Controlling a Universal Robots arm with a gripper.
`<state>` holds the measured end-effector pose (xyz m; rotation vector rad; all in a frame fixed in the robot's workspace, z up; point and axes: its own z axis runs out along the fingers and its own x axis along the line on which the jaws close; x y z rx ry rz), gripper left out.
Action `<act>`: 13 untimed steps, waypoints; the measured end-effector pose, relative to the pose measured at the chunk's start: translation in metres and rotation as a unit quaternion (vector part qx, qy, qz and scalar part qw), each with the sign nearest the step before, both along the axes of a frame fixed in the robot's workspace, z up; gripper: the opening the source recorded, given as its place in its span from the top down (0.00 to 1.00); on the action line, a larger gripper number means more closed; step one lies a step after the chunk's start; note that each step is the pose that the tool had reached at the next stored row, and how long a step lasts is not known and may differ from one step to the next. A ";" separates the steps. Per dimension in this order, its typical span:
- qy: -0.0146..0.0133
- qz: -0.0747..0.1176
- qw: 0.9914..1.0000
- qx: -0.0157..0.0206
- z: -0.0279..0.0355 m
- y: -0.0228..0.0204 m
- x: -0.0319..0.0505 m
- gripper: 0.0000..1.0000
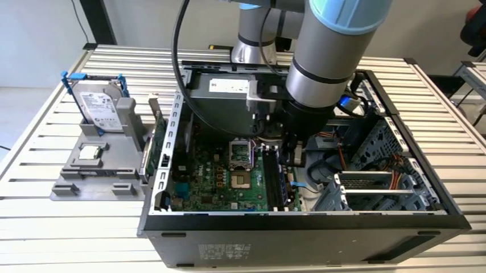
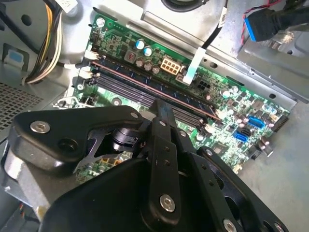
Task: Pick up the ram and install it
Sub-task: 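Press down the ram until it locks into place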
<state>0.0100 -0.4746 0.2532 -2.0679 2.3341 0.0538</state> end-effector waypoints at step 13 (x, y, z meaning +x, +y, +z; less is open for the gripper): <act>-0.001 0.025 1.000 0.006 -0.0117 0.0020 0.0015 1.00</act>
